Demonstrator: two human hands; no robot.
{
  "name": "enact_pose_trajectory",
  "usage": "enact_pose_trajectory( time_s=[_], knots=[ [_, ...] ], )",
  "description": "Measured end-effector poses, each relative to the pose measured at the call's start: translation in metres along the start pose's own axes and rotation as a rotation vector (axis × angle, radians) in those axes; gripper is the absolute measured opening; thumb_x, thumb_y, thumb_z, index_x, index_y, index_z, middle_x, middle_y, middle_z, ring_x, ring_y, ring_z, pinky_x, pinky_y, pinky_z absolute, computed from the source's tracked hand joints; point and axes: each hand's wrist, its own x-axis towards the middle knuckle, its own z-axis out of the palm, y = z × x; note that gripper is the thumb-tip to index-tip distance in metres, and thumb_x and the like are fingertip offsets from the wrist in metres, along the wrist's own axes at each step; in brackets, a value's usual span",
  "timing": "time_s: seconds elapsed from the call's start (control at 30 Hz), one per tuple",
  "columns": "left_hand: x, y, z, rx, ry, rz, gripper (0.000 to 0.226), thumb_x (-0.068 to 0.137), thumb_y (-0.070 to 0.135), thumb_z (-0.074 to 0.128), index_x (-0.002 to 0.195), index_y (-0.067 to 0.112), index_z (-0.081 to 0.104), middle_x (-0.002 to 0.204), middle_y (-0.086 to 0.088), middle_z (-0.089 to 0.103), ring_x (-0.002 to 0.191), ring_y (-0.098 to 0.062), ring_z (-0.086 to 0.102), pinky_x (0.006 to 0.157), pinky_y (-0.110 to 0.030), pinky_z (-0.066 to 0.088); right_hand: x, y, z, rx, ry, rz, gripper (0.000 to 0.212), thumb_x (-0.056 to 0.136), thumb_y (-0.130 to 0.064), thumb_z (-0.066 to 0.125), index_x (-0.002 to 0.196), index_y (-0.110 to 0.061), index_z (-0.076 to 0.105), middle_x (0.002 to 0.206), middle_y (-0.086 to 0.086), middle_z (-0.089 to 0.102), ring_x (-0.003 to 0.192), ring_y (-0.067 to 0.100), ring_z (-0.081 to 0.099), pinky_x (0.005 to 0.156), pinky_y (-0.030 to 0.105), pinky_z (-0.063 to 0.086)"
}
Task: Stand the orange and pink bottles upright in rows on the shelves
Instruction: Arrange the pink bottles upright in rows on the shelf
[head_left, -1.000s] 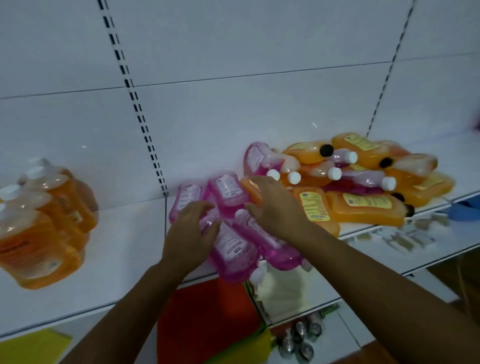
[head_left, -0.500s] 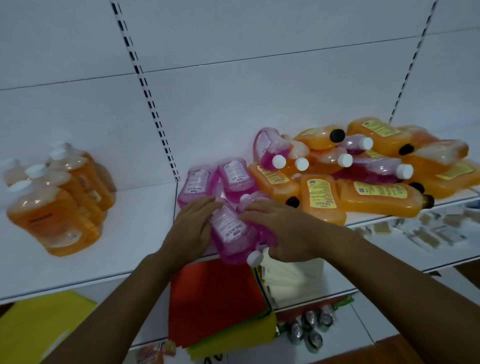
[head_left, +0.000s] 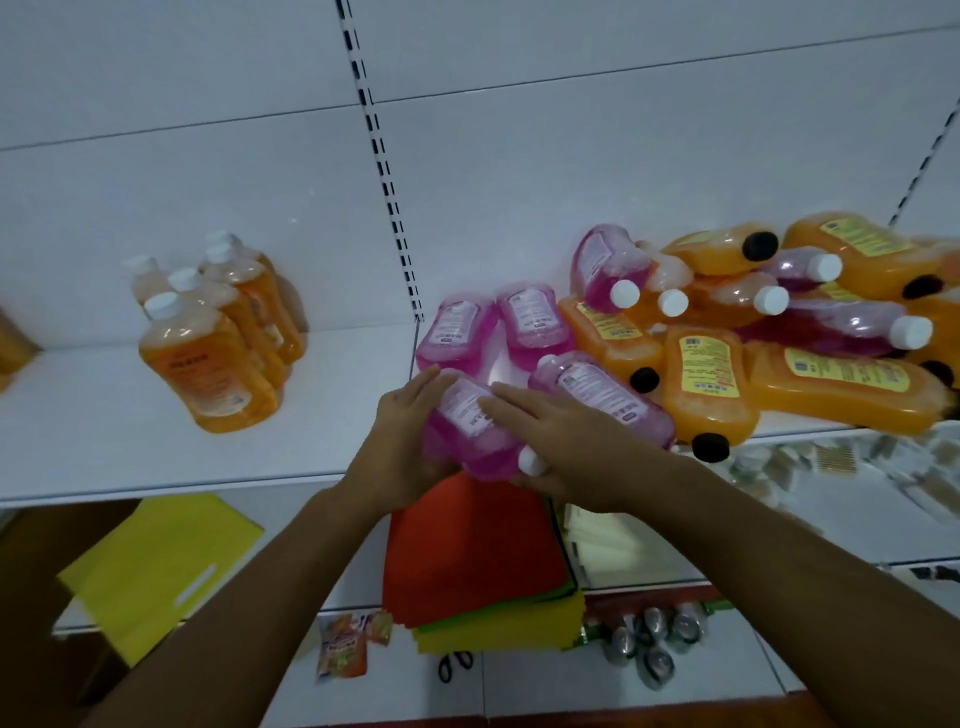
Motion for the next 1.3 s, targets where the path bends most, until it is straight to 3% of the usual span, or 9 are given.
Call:
enact_pose_trajectory(
  time_s=[0.17, 0.3, 0.43, 0.57, 0.73, 0.97, 1.07, 1.2, 1.3],
  knots=[
    [0.009, 0.006, -0.024, -0.159, 0.023, -0.177, 0.064, 0.069, 0.051, 0.075, 0.123, 0.026, 0.051, 0.119, 0.008, 0.059, 0.103, -0.008, 0.060, 0.083, -0.018, 0.054, 0.015, 0.002, -0.021, 0.461, 0.206, 0.127, 0.074, 0.084, -0.040, 0.070, 0.147, -0.027, 0.032, 0.145, -0.003, 0.045, 0.125, 0.009, 0.045, 0.103, 0.031, 0.042],
    [0.049, 0.019, -0.030, -0.316, 0.098, -0.211, 0.049, 0.071, 0.047, 0.074, 0.115, 0.034, 0.055, 0.107, 0.015, 0.063, 0.099, -0.006, 0.064, 0.084, -0.030, 0.057, 0.025, 0.013, -0.039, 0.807, 0.548, 0.292, 0.065, 0.083, -0.038, 0.071, 0.139, -0.024, 0.042, 0.125, -0.007, 0.056, 0.111, 0.009, 0.056, 0.091, 0.024, 0.052],
    [0.095, 0.043, -0.017, -0.441, 0.112, -0.213, 0.060, 0.078, 0.062, 0.065, 0.119, 0.019, 0.061, 0.109, 0.004, 0.069, 0.099, -0.010, 0.066, 0.087, -0.038, 0.057, 0.016, 0.037, -0.064, 0.786, 0.656, 0.367, 0.077, 0.076, -0.038, 0.078, 0.140, -0.023, 0.039, 0.125, -0.006, 0.058, 0.108, 0.006, 0.060, 0.087, 0.023, 0.053],
    [0.135, 0.097, 0.008, -0.645, 0.024, -0.166, 0.053, 0.084, 0.053, 0.065, 0.125, 0.019, 0.060, 0.109, 0.003, 0.071, 0.096, -0.009, 0.069, 0.082, -0.033, 0.058, -0.015, 0.067, -0.096, 0.799, 0.864, 0.440, 0.066, 0.079, -0.032, 0.078, 0.136, -0.022, 0.046, 0.116, -0.001, 0.062, 0.096, 0.011, 0.062, 0.071, 0.020, 0.053],
    [0.179, 0.178, 0.059, -0.652, -0.134, -0.034, 0.052, 0.079, 0.038, 0.076, 0.125, 0.023, 0.058, 0.107, 0.009, 0.071, 0.096, -0.006, 0.069, 0.083, -0.028, 0.056, -0.094, 0.117, -0.126, 0.762, 1.021, 0.545, 0.061, 0.084, -0.036, 0.072, 0.138, -0.022, 0.049, 0.122, 0.000, 0.063, 0.103, 0.011, 0.063, 0.084, 0.030, 0.057],
    [0.230, 0.324, 0.177, -0.672, -0.239, 0.081, 0.047, 0.079, 0.037, 0.077, 0.121, 0.026, 0.060, 0.106, 0.012, 0.071, 0.095, -0.003, 0.067, 0.083, -0.027, 0.056, -0.262, 0.201, -0.155, 0.783, 1.071, 0.673, 0.048, 0.088, -0.019, 0.069, 0.131, -0.029, 0.050, 0.119, -0.003, 0.061, 0.106, 0.015, 0.062, 0.087, 0.045, 0.056],
    [0.250, 0.384, 0.231, -0.721, -0.326, 0.073, 0.041, 0.080, 0.032, 0.076, 0.117, 0.029, 0.059, 0.103, 0.016, 0.070, 0.094, 0.000, 0.066, 0.080, -0.021, 0.055, -0.336, 0.233, -0.169, 0.774, 1.063, 0.736, 0.050, 0.089, -0.012, 0.067, 0.132, -0.030, 0.047, 0.114, -0.006, 0.059, 0.102, 0.012, 0.061, 0.088, 0.041, 0.056],
    [0.273, 0.447, 0.293, -0.750, -0.432, 0.101, 0.051, 0.081, 0.033, 0.075, 0.127, 0.025, 0.055, 0.111, 0.010, 0.069, 0.098, -0.004, 0.065, 0.079, -0.022, 0.056, -0.415, 0.275, -0.177, 0.740, 1.061, 0.825, 0.053, 0.089, -0.010, 0.067, 0.135, -0.027, 0.047, 0.112, -0.010, 0.057, 0.096, 0.003, 0.060, 0.087, 0.031, 0.055],
    [0.294, 0.491, 0.345, -0.812, -0.479, 0.083, 0.045, 0.080, 0.023, 0.076, 0.119, 0.031, 0.054, 0.107, 0.011, 0.068, 0.094, -0.004, 0.066, 0.073, -0.017, 0.055, -0.467, 0.312, -0.179, 0.720, 1.088, 0.882, 0.054, 0.088, -0.008, 0.067, 0.136, -0.025, 0.047, 0.110, -0.011, 0.057, 0.091, -0.001, 0.061, 0.076, 0.021, 0.055]
  ],
)
